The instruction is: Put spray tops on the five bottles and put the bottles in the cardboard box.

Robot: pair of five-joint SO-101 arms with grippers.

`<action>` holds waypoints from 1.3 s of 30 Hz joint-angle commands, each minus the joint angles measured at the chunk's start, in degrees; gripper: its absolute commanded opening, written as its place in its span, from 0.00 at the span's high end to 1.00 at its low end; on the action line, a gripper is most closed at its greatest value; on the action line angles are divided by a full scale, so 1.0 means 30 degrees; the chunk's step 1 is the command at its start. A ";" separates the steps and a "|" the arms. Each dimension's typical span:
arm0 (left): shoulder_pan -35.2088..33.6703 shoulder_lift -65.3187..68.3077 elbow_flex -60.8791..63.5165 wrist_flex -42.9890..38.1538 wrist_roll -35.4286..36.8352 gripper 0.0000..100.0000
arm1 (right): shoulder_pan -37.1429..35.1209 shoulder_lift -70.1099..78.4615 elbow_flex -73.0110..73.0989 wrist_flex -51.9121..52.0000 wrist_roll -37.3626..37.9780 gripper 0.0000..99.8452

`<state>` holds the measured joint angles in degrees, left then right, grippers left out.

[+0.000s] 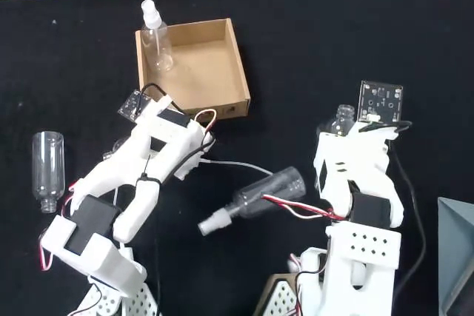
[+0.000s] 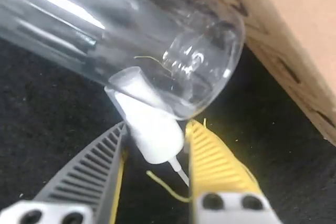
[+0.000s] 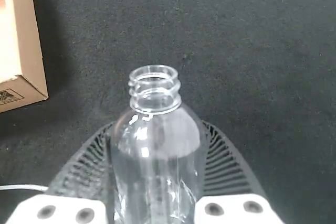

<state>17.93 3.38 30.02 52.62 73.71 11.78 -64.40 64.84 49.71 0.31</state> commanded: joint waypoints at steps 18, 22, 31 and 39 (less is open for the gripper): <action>0.0513 -0.0410 -0.4264 0.4278 -0.0674 0.97 | 0.1377 -0.0366 -0.0132 -0.0615 0.0000 0.95; 0.0542 -0.0410 -0.5817 0.5832 -0.0703 0.97 | 0.1407 -0.0366 -0.0132 -0.0615 0.0000 0.95; 0.0601 -0.0410 -0.7370 0.6154 -0.0733 0.97 | 0.1436 -0.0366 -0.0132 -0.0615 0.0000 0.95; 0.0337 -0.2725 -0.7487 0.7414 -0.3516 0.97 | 0.1436 -0.0366 -0.0132 -0.0615 0.0000 0.95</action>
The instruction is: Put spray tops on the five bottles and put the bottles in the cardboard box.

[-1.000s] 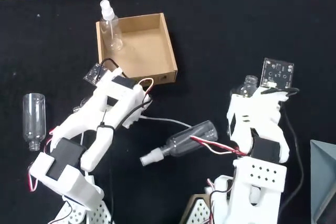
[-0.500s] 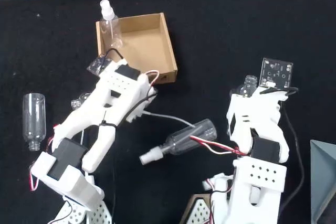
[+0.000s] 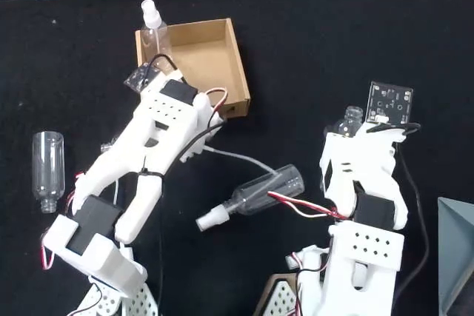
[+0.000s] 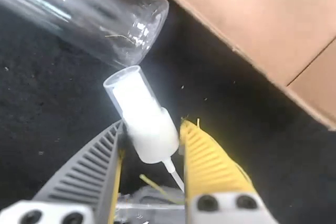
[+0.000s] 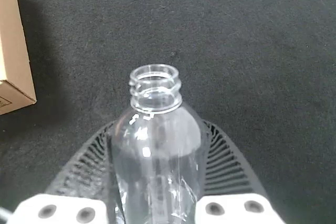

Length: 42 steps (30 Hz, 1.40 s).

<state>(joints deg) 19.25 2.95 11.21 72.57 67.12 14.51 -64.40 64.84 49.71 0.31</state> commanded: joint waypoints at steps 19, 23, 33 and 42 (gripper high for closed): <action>-0.2066 -0.8264 0.0278 0.0674 -0.4337 0.97 | 0.0498 -0.0366 -0.0132 -0.0615 0.0000 0.95; -0.2095 -0.8264 0.0396 0.0674 -0.4337 0.97 | 0.0440 -0.0366 0.0073 -0.0967 0.0000 0.95; -0.2242 -0.9875 0.0454 0.0733 -0.4337 0.97 | 0.0381 -0.0366 0.0396 -0.1436 0.0000 0.95; -0.2271 -1.4125 0.3297 -0.1553 -0.4337 0.97 | -0.0674 -0.0366 0.0278 -0.1407 0.0000 0.95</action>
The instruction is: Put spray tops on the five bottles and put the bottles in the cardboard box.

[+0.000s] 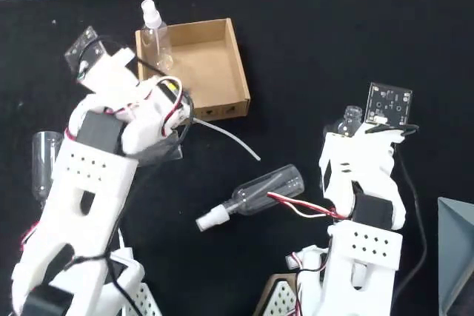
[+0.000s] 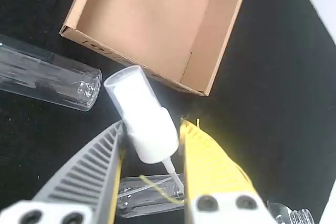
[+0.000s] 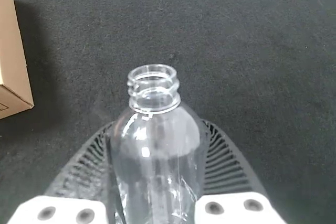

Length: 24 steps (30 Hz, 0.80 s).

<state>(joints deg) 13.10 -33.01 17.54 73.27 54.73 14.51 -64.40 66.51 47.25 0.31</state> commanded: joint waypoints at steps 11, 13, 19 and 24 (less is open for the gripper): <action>-0.2037 -0.7824 0.6286 -0.6359 -0.0234 0.97 | -0.2725 -0.0366 -0.1011 -0.0469 0.1612 0.95; -0.2388 -0.8645 0.7048 -0.7121 -0.0234 0.97 | -0.3399 -0.0366 -0.1011 -0.0469 0.1934 0.95; -0.3531 -1.0403 0.8630 -0.8762 -0.0205 0.97 | -0.5363 -0.0396 -0.1011 -0.0440 0.3194 0.96; -0.4293 -1.1810 0.9744 -0.9817 -0.0147 0.97 | -0.7033 -0.0542 -0.1451 0.0908 0.4484 0.96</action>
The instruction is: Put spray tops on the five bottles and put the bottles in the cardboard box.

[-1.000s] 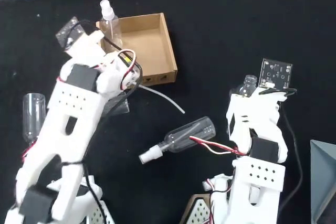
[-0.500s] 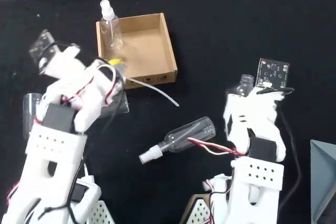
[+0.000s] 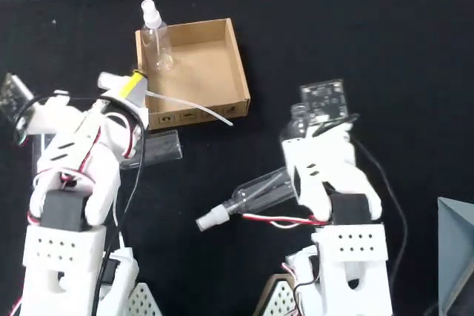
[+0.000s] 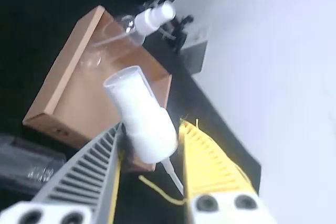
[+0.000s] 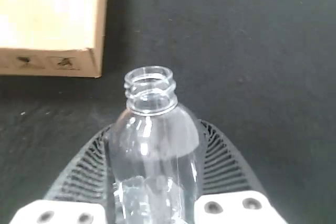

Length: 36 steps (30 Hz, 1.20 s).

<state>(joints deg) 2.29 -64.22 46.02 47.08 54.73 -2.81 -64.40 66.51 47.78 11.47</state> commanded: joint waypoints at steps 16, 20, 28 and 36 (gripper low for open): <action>-0.1216 -0.5304 0.4264 -0.4396 -0.0703 0.97 | -0.5538 -0.6784 0.1333 0.1700 0.3370 0.96; -0.1099 -0.5919 0.5114 -0.5158 -0.1114 0.97 | -0.5919 -0.7810 0.2037 0.1700 0.3810 0.96; -0.1040 -0.6769 0.6344 -0.6330 -0.1143 0.97 | -0.7121 -0.9451 0.3502 0.1670 0.4278 0.96; -0.0044 -0.6769 0.6842 -0.6330 -0.1788 0.97 | -0.7678 -1.1736 0.4733 0.1670 0.4278 0.96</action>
<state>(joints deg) -0.44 -83.47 66.51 29.67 52.09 -24.53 -96.48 80.48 53.14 23.87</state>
